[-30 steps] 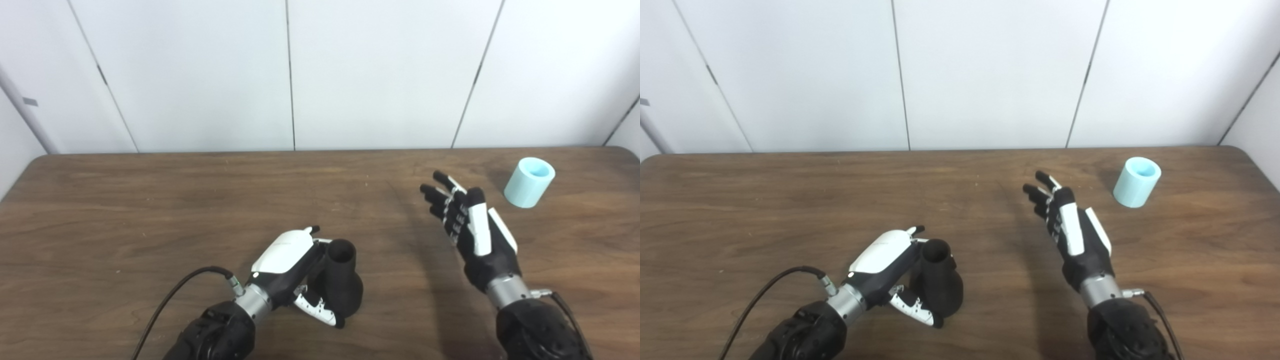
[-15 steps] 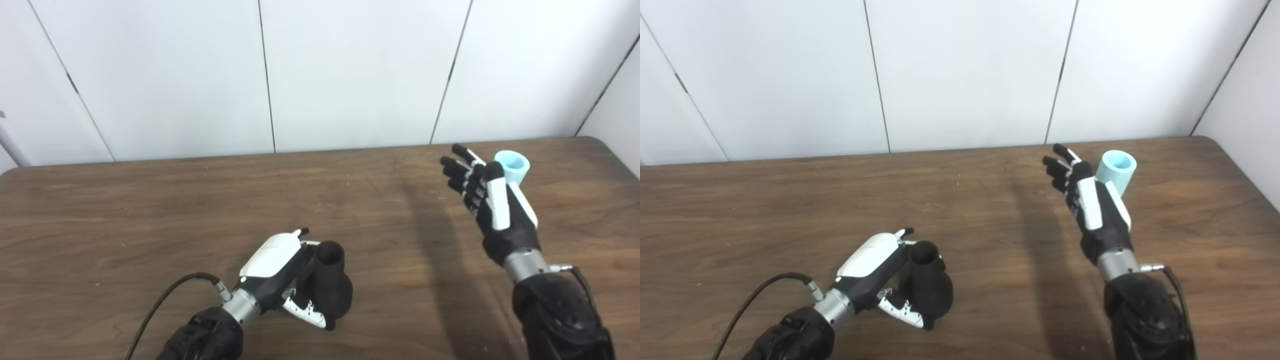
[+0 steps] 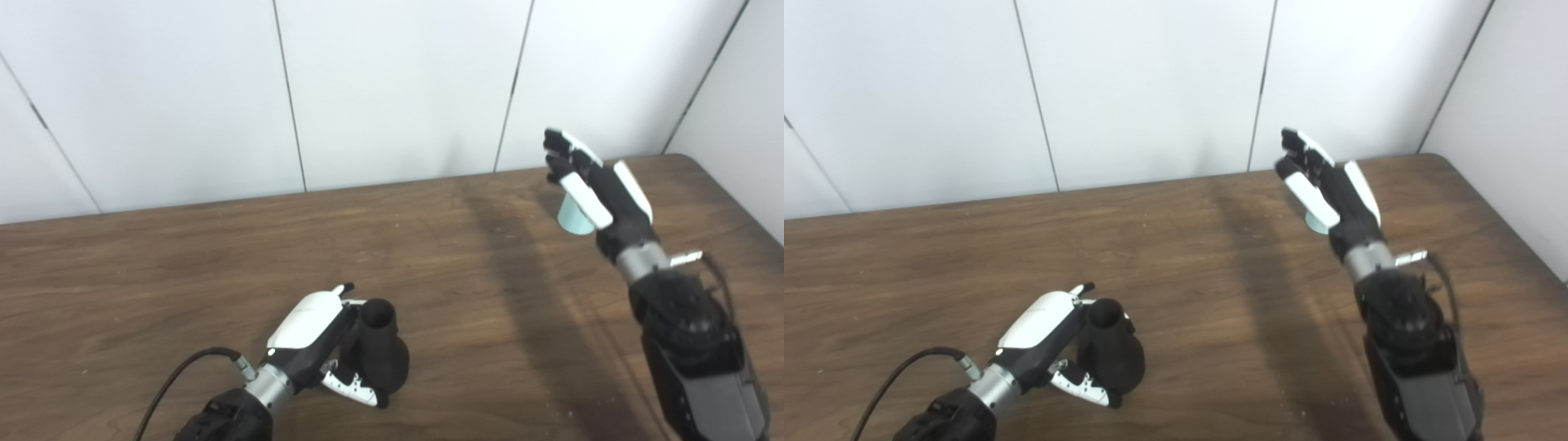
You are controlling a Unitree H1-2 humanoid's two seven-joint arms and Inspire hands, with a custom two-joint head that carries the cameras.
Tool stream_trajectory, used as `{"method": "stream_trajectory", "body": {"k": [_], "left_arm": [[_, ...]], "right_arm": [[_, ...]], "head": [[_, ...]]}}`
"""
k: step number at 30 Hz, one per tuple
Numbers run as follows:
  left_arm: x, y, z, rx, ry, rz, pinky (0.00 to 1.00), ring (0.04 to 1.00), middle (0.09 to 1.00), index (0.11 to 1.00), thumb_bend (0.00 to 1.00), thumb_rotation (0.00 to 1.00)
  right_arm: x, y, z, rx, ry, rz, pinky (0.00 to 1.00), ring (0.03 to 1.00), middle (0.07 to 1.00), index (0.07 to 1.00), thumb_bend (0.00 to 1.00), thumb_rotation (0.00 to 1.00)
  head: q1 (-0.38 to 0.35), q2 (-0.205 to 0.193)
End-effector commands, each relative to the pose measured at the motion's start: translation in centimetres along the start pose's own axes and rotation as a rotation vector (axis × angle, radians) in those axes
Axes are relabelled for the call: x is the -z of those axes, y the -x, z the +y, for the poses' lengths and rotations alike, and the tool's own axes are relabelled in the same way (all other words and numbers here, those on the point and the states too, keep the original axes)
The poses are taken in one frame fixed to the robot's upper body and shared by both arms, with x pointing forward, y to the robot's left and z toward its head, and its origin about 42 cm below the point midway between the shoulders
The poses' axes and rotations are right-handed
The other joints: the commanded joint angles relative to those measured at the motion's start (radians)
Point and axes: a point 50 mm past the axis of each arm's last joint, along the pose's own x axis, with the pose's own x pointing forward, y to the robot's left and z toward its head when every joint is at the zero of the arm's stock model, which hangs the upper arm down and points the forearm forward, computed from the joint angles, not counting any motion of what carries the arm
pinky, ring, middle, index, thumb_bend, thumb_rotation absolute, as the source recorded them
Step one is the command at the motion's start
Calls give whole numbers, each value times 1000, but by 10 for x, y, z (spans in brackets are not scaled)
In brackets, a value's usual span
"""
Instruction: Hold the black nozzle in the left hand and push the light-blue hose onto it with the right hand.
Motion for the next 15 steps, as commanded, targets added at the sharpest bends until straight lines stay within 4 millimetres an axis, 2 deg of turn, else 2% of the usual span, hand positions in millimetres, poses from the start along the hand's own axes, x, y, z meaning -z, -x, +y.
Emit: {"method": "stream_trajectory", "body": {"k": [1,6,12,15], "left_arm": [[12,9,-15,94,-6,53,1000,706,486,488,523,0],[17,8,-16,96,-13,61,1000,705,485,488,523,0],[21,11,-14,101,-16,59,1000,699,484,488,523,0],[23,12,-13,103,-13,55,1000,696,476,492,523,0]], "right_arm": [[-15,-16,-13,36,120,-51,749,881,916,892,675,543],[-15,-34,-26,37,302,-31,785,859,900,866,727,483],[-11,-77,-47,1,629,26,827,876,878,845,773,380],[-8,-103,-55,-67,759,100,789,892,878,849,799,321]], "head": [[-21,1],[-43,-1],[-90,-5],[-98,-5]]}}
